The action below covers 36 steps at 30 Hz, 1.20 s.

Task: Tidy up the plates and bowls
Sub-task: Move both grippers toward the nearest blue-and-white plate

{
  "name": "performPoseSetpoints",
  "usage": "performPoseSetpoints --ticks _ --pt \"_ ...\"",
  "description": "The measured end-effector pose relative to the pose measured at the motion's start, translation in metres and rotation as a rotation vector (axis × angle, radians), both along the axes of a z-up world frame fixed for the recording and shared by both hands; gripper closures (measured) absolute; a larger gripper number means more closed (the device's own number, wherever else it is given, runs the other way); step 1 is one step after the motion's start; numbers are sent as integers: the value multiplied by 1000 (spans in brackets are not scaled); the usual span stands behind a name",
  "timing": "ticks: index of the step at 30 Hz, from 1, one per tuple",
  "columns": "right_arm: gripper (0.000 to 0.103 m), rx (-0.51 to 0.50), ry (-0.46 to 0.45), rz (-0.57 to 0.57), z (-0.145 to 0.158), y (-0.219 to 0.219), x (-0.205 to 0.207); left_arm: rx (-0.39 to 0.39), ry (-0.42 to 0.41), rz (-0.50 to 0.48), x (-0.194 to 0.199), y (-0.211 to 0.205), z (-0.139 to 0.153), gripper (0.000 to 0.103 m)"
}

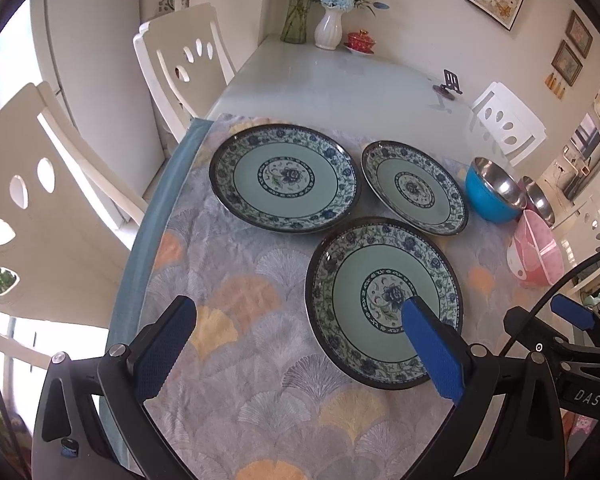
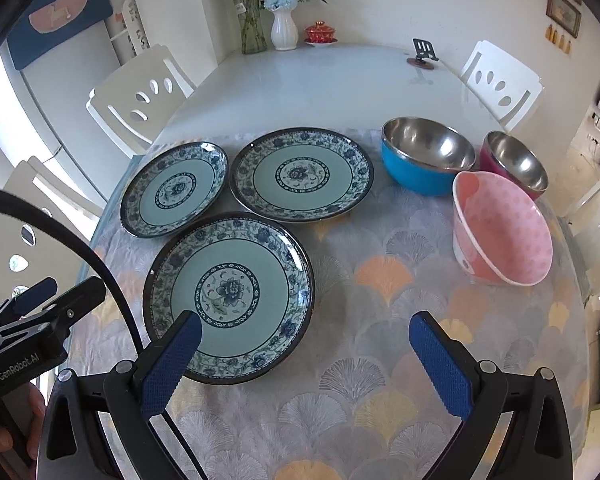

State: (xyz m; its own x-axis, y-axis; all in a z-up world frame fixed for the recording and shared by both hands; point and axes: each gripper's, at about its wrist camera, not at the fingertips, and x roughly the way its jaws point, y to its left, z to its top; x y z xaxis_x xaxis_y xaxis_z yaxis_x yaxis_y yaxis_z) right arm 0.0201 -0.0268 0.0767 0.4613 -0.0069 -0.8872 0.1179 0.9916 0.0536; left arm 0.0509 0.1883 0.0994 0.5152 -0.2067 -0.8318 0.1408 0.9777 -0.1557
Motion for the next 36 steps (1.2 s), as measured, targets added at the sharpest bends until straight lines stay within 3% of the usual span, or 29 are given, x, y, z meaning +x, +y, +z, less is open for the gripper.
performPoseSetpoints --ticks 8,19,36 --pt "0 -37 16 9 -6 5 5 -4 23 -36 2 -9 -7 2" --pt "0 -8 25 -14 -12 -2 6 -1 49 -64 5 -17 -14 7" --pt "0 -39 1 -31 -2 -6 5 6 31 -72 5 -22 -7 7"
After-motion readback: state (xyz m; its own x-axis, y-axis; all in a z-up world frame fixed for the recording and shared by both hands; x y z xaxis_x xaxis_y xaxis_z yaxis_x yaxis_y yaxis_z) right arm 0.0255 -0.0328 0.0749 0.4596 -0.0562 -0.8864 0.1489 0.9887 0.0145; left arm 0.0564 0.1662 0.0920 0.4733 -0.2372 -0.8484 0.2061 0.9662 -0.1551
